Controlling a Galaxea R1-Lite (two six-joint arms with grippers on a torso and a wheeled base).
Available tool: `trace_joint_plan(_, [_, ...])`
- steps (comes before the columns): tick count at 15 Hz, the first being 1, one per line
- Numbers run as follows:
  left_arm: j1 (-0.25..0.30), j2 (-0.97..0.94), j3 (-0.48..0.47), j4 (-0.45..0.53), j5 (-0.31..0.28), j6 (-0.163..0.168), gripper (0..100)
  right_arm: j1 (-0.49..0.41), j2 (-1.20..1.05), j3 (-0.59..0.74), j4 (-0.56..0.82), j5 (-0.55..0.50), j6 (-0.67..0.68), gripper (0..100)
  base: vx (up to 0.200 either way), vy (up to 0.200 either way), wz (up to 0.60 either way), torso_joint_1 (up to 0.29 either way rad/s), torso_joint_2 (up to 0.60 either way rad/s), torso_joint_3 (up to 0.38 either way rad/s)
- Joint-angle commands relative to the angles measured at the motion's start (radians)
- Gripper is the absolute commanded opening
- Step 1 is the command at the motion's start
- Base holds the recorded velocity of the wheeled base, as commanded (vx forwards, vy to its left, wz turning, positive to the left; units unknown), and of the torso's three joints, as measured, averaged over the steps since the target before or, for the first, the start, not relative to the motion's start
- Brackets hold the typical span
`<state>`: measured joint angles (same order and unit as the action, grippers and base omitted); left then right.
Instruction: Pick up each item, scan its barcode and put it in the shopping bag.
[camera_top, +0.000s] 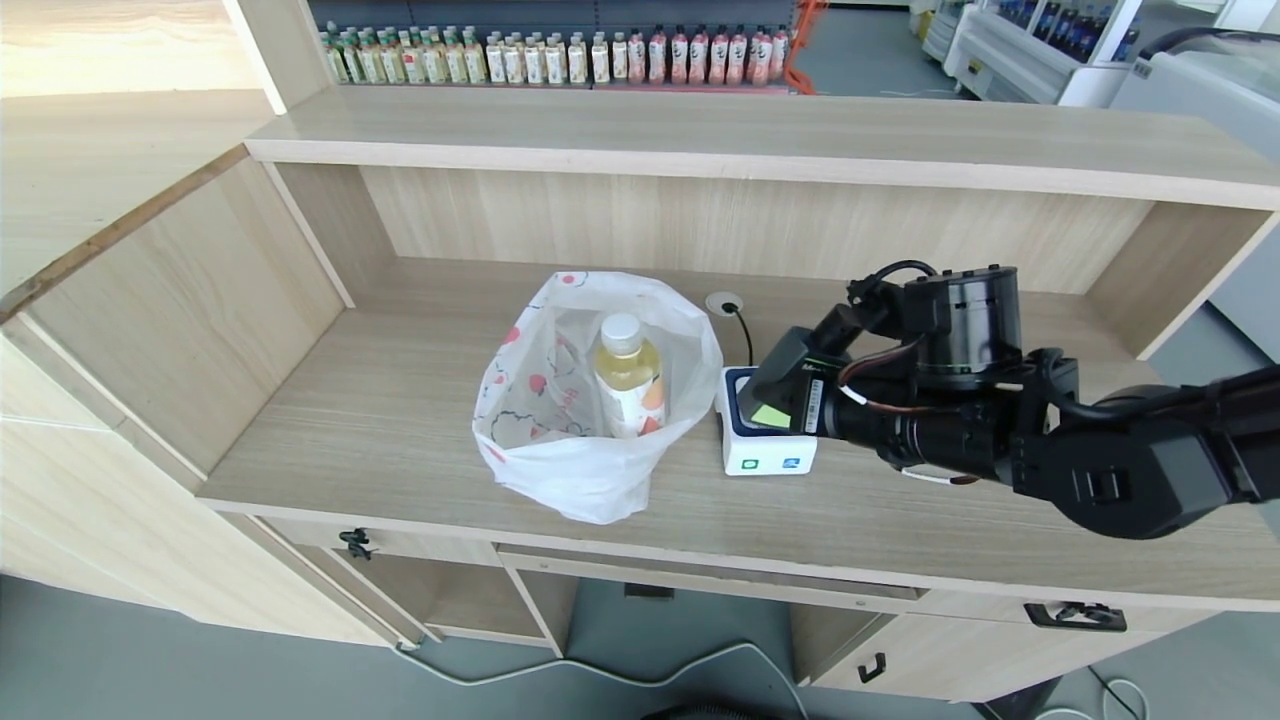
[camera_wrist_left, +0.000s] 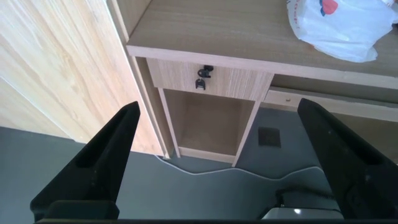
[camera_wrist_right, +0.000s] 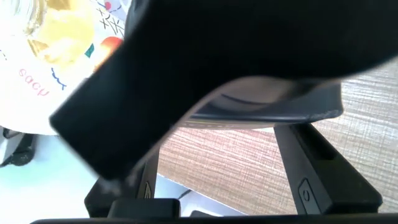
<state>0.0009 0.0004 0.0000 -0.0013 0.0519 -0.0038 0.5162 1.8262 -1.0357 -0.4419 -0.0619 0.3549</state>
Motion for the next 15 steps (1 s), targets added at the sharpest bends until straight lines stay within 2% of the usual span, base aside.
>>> trace_joint_plan(1, [0.001, 0.0, 0.0, 0.0, 0.0, -0.001, 100, 0.004, 0.038, -0.029, 0.003, -0.003, 0.026, 0, 0.0, 0.0, 0.0, 0.0, 0.0, 0.0])
trace_joint_plan(6, [0.001, 0.0, 0.0, 0.0, 0.0, -0.001, 100, 0.005, 0.05, -0.032, 0.017, 0.001, 0.131, 0, 0.0, 0.0, 0.0, 0.0, 0.0, 0.0])
trace_joint_plan(15, [0.001, 0.0, 0.0, 0.0, 0.0, 0.001, 100, 0.004, 0.05, -0.027, 0.014, 0.025, 0.194, 0, 0.0, 0.0, 0.0, 0.0, 0.0, 0.0])
